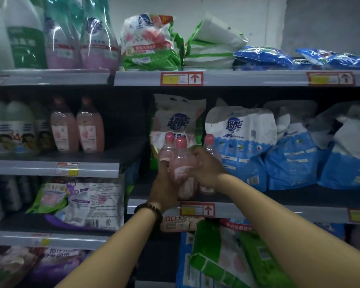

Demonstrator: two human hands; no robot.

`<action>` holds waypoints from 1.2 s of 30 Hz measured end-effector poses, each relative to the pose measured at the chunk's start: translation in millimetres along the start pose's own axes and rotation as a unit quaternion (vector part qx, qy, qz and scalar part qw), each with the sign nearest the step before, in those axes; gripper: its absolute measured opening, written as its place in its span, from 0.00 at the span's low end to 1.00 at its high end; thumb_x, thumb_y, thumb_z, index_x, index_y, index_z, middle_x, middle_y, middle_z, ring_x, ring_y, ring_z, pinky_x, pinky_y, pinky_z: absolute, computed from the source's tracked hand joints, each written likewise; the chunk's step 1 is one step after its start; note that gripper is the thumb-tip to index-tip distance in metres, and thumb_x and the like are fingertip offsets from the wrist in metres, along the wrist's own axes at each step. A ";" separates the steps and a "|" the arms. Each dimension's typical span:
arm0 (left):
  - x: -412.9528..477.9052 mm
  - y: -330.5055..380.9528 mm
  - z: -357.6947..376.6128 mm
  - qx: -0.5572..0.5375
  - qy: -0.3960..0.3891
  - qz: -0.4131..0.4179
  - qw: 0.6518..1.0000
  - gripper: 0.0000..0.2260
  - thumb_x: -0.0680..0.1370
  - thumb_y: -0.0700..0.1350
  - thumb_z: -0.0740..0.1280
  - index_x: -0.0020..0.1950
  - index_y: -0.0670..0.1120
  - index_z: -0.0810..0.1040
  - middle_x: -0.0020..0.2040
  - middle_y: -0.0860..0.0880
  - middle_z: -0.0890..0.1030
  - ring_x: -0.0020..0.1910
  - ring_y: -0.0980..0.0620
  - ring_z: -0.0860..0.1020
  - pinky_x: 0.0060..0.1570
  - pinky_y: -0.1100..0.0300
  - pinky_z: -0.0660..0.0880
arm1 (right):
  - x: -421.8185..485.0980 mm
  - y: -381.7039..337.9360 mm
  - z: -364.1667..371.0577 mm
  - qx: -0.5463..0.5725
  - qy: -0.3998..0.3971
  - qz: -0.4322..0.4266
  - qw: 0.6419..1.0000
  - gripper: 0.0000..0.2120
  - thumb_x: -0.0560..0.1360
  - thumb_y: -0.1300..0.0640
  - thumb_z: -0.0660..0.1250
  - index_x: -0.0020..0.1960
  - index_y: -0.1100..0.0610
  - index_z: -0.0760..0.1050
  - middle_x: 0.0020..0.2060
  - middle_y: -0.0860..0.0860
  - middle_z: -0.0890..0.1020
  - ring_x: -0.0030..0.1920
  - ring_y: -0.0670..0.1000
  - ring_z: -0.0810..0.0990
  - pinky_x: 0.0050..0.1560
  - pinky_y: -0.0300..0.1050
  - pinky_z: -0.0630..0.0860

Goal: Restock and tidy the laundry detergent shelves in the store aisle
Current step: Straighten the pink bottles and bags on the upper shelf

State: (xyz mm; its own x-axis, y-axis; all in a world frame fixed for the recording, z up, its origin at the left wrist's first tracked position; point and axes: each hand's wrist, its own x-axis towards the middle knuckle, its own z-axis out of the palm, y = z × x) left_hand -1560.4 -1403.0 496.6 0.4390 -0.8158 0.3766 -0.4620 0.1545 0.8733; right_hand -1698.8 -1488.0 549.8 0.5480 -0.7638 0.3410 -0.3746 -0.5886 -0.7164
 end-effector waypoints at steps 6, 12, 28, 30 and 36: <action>-6.0 8.4 -33.8 -0.021 0.029 0.015 0.999 0.16 0.81 0.49 0.72 0.62 0.59 0.68 0.56 0.56 0.82 0.55 0.54 0.83 0.58 0.44 0.82 | -3.4 -28.5 -8.7 -0.060 -0.054 -0.052 0.995 0.30 0.78 0.48 0.74 0.76 0.45 0.66 0.64 0.44 0.78 0.60 0.49 0.79 0.56 0.45 0.78; -11.6 36.2 -87.5 -0.024 0.060 0.041 0.997 0.21 0.79 0.52 0.73 0.68 0.58 0.69 0.58 0.56 0.81 0.58 0.56 0.82 0.51 0.59 0.83 | -3.6 -78.3 1.8 0.074 -0.049 -0.088 0.992 0.23 0.78 0.51 0.75 0.71 0.47 0.71 0.55 0.47 0.85 0.47 0.44 0.85 0.40 0.38 0.83; -16.2 8.6 -221.0 0.153 0.340 0.099 0.923 0.34 0.75 0.65 0.69 0.77 0.53 0.66 0.64 0.48 0.79 0.59 0.48 0.79 0.58 0.47 0.81 | 22.9 -206.9 139.6 0.121 0.001 -0.185 0.975 0.18 0.76 0.46 0.76 0.65 0.45 0.78 0.50 0.42 0.84 0.49 0.43 0.84 0.49 0.40 0.82; -6.9 7.5 -236.9 0.151 0.363 0.080 0.916 0.32 0.75 0.62 0.66 0.77 0.53 0.67 0.62 0.47 0.79 0.57 0.46 0.80 0.58 0.47 0.80 | 27.0 -219.4 152.0 0.110 -0.027 -0.198 0.974 0.21 0.76 0.47 0.75 0.67 0.46 0.77 0.54 0.43 0.84 0.53 0.46 0.84 0.53 0.42 0.82; 34.3 -7.8 -283.0 0.177 0.373 0.002 0.911 0.28 0.75 0.54 0.71 0.72 0.46 0.69 0.60 0.43 0.80 0.57 0.40 0.81 0.56 0.42 0.81 | 31.9 -238.7 170.9 0.104 -0.070 -0.222 0.967 0.25 0.78 0.53 0.74 0.74 0.47 0.72 0.52 0.41 0.81 0.54 0.44 0.82 0.48 0.29 0.77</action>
State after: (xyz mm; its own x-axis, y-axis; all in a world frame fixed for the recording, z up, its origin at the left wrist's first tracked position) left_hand -1323.7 -1274.5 590.2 0.7767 -0.1894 0.6007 -0.6270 -0.1407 0.7662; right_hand -1464.1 -1326.6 627.7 0.7223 -0.3953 0.5675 0.0717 -0.7733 -0.6300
